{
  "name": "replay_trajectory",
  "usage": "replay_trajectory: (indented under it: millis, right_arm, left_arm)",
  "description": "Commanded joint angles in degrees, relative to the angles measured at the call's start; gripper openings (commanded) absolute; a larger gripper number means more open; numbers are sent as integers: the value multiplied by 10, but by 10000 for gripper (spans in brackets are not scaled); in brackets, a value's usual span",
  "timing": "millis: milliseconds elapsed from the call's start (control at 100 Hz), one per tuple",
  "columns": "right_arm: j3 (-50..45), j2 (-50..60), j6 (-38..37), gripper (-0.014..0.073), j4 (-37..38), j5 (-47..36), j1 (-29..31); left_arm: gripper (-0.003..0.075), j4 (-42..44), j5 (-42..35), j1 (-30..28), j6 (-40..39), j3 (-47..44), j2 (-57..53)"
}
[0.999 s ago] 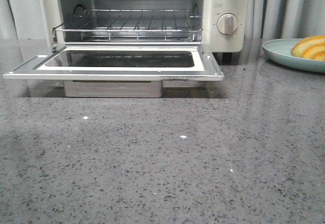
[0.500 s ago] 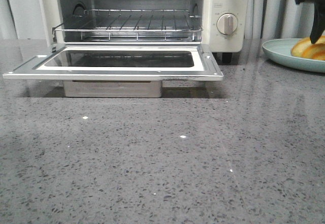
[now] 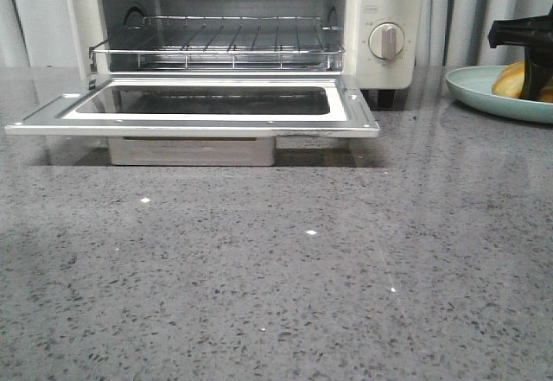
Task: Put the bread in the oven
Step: 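Grasp the striped croissant on the blue plate with the right gripper, then carry the croissant with the right gripper into the open oven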
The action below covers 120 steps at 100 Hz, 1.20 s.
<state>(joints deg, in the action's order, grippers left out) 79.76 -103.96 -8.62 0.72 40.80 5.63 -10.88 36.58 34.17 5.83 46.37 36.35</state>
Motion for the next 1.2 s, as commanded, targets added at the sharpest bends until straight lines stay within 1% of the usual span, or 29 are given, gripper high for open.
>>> replay_trajectory:
  millis: [0, 20, 70, 80, 120, 290, 470, 530, 610, 700, 750, 820, 880, 939, 1079, 1189]
  right_arm:
    - [9, 3, -1, 109, 12, 9, 4]
    - [9, 2, -1, 75, 12, 11, 4]
    - [9, 2, -1, -64, 12, 16, 4]
    - [9, 2, -1, -79, 12, 16, 4]
    - [9, 3, -1, -66, 12, 16, 4]
    - [32, 40, -1, -67, 19, 9, 6]
    - [86, 130, 9, -67, 22, 9, 3]
    - [107, 163, 10, -67, 22, 11, -6]
    - [128, 198, 31, -67, 22, 20, -22]
    - [148, 232, 36, -67, 22, 42, -55]
    - [153, 245, 52, -67, 21, 51, -77]
    - [156, 261, 65, -67, 21, 58, -117]
    - [157, 268, 68, -67, 21, 62, -159]
    - [157, 269, 86, -67, 21, 70, -206]
    - [157, 264, 86, -67, 21, 80, -312]
    - [157, 251, 86, -67, 23, 78, -383]
  left_arm:
    - [-22, -11, -41, 1, 0, 15, -1]
    - [-22, -11, -41, 1, 0, 15, -1]
    - [-22, -5, -41, 1, 0, 15, -1]
    - [-22, -4, -41, 1, 0, 15, -1]
    - [-22, 0, -41, 1, 0, 15, -1]
    - [-22, 5, -38, 1, 0, 15, -1]
    - [-21, 5, -27, 1, 0, 14, -1]
    - [-21, 6, -29, 1, 0, 14, -1]
    - [-21, 8, -35, 1, 0, 14, -1]
    - [-21, 9, -49, 1, 0, 14, -1]
    - [-21, 12, -58, 1, 0, 14, -1]
    - [-21, 13, -73, 1, 0, 14, -1]
    - [-21, 20, -82, 1, 0, 14, -1]
    - [-21, 22, -88, 1, 0, 14, -1]
    - [-21, 25, -92, 1, 0, 14, -1]
    - [-21, 25, -88, 1, 0, 14, -1]
